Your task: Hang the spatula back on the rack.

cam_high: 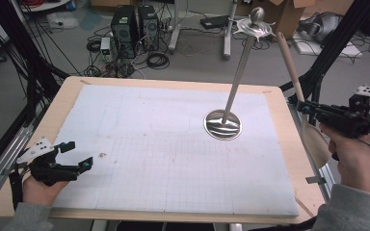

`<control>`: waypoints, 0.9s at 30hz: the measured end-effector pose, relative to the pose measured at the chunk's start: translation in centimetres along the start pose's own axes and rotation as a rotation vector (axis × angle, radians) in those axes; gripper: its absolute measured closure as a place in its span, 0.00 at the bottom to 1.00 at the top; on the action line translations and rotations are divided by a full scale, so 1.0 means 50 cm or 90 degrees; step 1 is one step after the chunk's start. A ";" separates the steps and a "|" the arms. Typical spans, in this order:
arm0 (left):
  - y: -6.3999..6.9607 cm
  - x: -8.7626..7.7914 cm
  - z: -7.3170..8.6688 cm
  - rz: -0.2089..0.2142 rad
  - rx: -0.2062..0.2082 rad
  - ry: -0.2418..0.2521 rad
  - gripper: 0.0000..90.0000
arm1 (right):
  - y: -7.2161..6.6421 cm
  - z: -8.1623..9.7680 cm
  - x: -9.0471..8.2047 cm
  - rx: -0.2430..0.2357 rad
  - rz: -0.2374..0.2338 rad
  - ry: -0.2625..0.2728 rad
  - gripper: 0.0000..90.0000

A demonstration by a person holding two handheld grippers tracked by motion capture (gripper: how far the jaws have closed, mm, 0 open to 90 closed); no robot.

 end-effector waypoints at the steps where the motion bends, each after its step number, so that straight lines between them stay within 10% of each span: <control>1: 0.000 0.000 0.000 0.000 -0.001 0.001 0.02 | 0.000 0.000 0.000 -0.001 -0.001 -0.001 0.87; 27: -0.004 0.000 0.005 -0.006 -0.004 -0.008 0.02 | 0.003 0.011 0.044 -0.023 -0.003 -0.053 0.87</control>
Point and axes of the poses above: each handheld gripper's, and its own axes: x roughly forward along the jaws, z roughly out of its underside, y roughly to its right, the point moved 1 cm from there along x, roughly forward along the jaws, and after that the axes turned 2 degrees about -z, right-handed, at the moved point
